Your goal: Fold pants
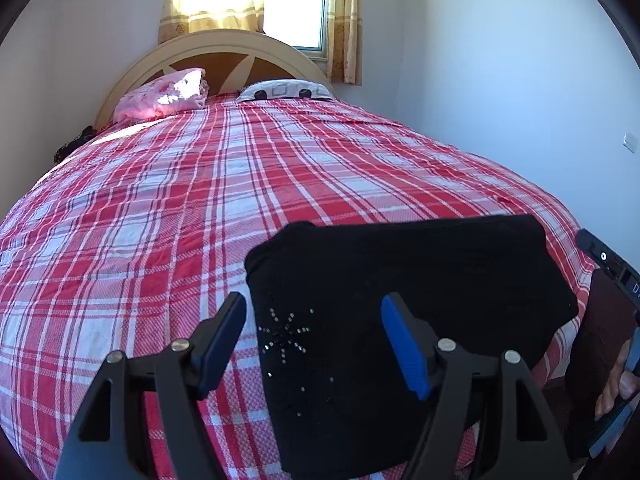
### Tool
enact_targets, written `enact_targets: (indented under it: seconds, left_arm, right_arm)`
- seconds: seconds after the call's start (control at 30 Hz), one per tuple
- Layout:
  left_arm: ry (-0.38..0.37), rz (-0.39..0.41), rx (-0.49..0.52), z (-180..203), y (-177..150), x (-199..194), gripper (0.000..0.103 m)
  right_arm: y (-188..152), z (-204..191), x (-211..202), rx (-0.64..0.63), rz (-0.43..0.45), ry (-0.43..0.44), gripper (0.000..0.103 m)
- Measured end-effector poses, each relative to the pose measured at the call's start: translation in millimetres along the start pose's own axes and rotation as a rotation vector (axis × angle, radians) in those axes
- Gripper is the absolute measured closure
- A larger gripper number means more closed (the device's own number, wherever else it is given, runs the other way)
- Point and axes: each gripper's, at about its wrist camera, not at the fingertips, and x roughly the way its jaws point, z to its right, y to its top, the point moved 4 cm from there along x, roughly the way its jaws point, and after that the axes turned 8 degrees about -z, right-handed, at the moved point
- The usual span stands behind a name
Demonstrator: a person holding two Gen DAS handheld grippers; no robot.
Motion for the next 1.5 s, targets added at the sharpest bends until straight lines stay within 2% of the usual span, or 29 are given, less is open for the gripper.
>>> enact_targets:
  seconds: [0.03, 0.1, 0.13, 0.23, 0.3, 0.37, 0.5, 0.57, 0.63, 0.7, 0.77, 0.87, 0.93, 1.0, 1.07, 1.17, 1.23, 1.27, 1.4, 1.47, 1.5]
  left_arm:
    - [0.009, -0.006, 0.000, 2, -7, 2, 0.030]
    - [0.042, -0.031, -0.006, 2, -27, 9, 0.030]
    - [0.053, -0.046, -0.008, 2, -37, 13, 0.029]
    - [0.072, 0.014, -0.060, -7, -53, 12, 0.012]
    - [0.054, 0.002, -0.080, -10, -52, 14, 0.012]
    - [0.050, -0.011, -0.076, -10, -50, 12, 0.012]
    - [0.037, -0.061, -0.055, -12, -53, 3, 0.010]
    - [0.042, -0.072, -0.062, -18, -57, -2, 0.010]
    - [0.062, -0.077, -0.079, -25, -58, -5, 0.010]
    - [0.094, -0.068, -0.083, -31, -54, -11, 0.010]
    - [0.134, -0.031, -0.085, -36, -43, -20, 0.010]
    - [0.118, 0.004, -0.082, -35, -26, -27, 0.004]
    - [0.118, -0.005, -0.072, -28, -21, -25, 0.004]
    - [0.123, -0.024, -0.037, -16, -24, -18, 0.004]
    - [0.161, -0.067, 0.004, -8, -35, -8, 0.004]
    - [0.204, -0.128, 0.033, -1, -55, 4, 0.004]
    - [0.208, -0.108, 0.012, -2, -58, -2, 0.004]
    - [0.209, -0.123, 0.008, -2, -58, -4, 0.004]
    - [0.232, -0.128, -0.015, -1, -56, -20, 0.004]
    - [0.224, -0.115, -0.016, 4, -55, -28, 0.004]
    - [0.225, -0.110, -0.017, 5, -55, -31, 0.004]
  right_arm:
    - [-3, -15, 4, -0.072, 0.000, -0.003, 0.071]
    - [-11, -30, 15, -0.122, -0.021, 0.022, 0.071]
    - [-16, -32, 23, -0.116, -0.047, 0.028, 0.071]
    - [-39, -15, 58, -0.020, -0.155, 0.041, 0.070]
    - [-43, -9, 57, -0.006, -0.080, 0.076, 0.070]
    - [-44, -10, 58, -0.009, -0.065, 0.074, 0.070]
    - [-40, -15, 55, -0.040, -0.087, 0.047, 0.070]
    - [-36, -11, 44, 0.022, -0.092, 0.043, 0.070]
    - [-31, -6, 28, 0.078, -0.043, -0.013, 0.070]
    - [-24, -5, 17, 0.095, -0.027, -0.069, 0.063]
    - [-15, -8, 12, 0.096, -0.060, -0.066, 0.050]
    - [-4, -21, 4, -0.029, -0.094, 0.012, 0.044]
    - [-8, -30, 3, -0.155, -0.116, -0.005, 0.043]
    - [-21, -34, 8, -0.214, -0.182, 0.006, 0.043]
    - [-38, -31, 15, -0.215, -0.240, 0.021, 0.043]
    - [-56, -19, 27, -0.213, -0.293, -0.038, 0.043]
    - [-61, -11, 30, -0.193, -0.328, -0.051, 0.043]
    - [-61, -7, 31, -0.185, -0.340, -0.051, 0.042]
    - [-56, 1, 19, -0.148, -0.330, -0.081, 0.041]
    - [-47, 8, 4, -0.117, -0.275, -0.160, 0.041]
    - [-41, 10, -6, -0.085, -0.240, -0.142, 0.041]
